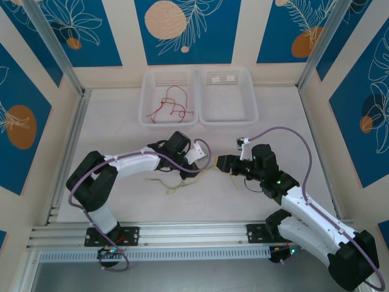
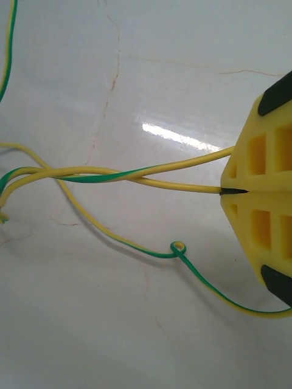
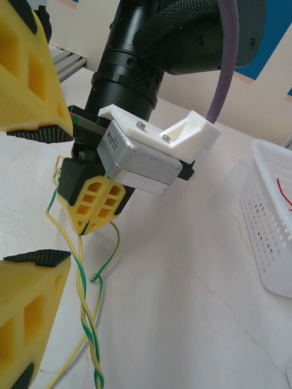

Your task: Untangle the cables

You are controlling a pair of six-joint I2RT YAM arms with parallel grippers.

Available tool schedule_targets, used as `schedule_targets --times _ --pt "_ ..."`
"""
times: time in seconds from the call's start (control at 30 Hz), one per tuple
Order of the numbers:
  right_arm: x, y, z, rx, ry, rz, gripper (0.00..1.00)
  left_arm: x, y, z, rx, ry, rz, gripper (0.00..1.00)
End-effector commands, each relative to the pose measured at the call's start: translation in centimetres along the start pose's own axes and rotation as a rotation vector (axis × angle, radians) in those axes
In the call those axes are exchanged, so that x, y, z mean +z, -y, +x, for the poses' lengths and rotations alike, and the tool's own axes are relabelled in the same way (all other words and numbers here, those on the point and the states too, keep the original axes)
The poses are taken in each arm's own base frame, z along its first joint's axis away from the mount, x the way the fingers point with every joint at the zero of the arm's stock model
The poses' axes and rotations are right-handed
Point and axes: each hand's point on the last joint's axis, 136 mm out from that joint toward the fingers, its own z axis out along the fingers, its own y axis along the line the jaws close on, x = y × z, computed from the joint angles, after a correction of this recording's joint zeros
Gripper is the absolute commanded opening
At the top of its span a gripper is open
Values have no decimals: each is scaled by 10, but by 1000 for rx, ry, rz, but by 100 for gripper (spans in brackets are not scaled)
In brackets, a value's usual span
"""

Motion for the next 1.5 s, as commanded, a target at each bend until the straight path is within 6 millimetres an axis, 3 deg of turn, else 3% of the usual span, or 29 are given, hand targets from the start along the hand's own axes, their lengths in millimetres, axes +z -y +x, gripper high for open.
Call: schedule_targets --times 0.0,0.17,0.2,0.23,0.27,0.3,0.33,0.4,0.43,0.53,0.6,0.63,0.7,0.77,0.9,1.03,1.13,1.27,1.43,1.47 --pt "-2 0 -2 14 12 8 52 -20 8 -16 31 46 24 0" --pt "-3 2 -4 3 21 27 52 -44 5 -22 -1 86 -42 4" --pt "-3 3 -4 3 22 31 52 -51 5 -25 -3 110 -52 9" --pt "-3 4 -4 3 23 34 52 -59 5 -27 -9 131 -74 28" --pt "-2 5 -3 6 20 37 52 -65 5 -27 -22 146 -97 30" --pt "-2 5 -3 5 19 37 52 -71 6 -26 -23 157 -105 26" --pt "-2 5 -3 3 18 36 52 -75 6 -24 -25 162 -122 33" --pt "-2 6 -3 1 26 40 52 -82 -3 -16 -53 146 -199 52" --pt "-2 7 -4 3 30 41 52 -85 -10 -10 -71 125 -247 68" --pt "1 7 -6 -2 33 33 52 -98 -32 6 -176 77 -388 64" --pt "2 5 -7 -10 21 37 52 -118 -43 15 -303 82 -486 68" --pt "2 5 -8 -15 18 41 52 -134 -49 23 -396 93 -562 65" --pt "2 4 -9 -25 19 44 52 -165 -57 52 -613 87 -726 67" --pt "2 5 -12 -32 33 50 52 -187 -52 91 -839 73 -828 65" --pt "8 7 -15 -41 36 50 52 -184 -31 131 -1079 83 -768 64" --pt "16 3 -17 -49 4 37 52 -173 -21 154 -1246 123 -673 61" --pt "19 1 -19 -57 -4 33 52 -154 -19 163 -1309 145 -584 60" --pt "20 0 -21 -70 12 27 53 -125 -26 154 -1311 202 -487 61" --pt "18 -2 -20 -66 9 22 52 -115 -43 132 -1230 244 -484 63" --pt "18 -2 -18 -63 9 20 52 -112 -46 131 -1227 246 -488 67"
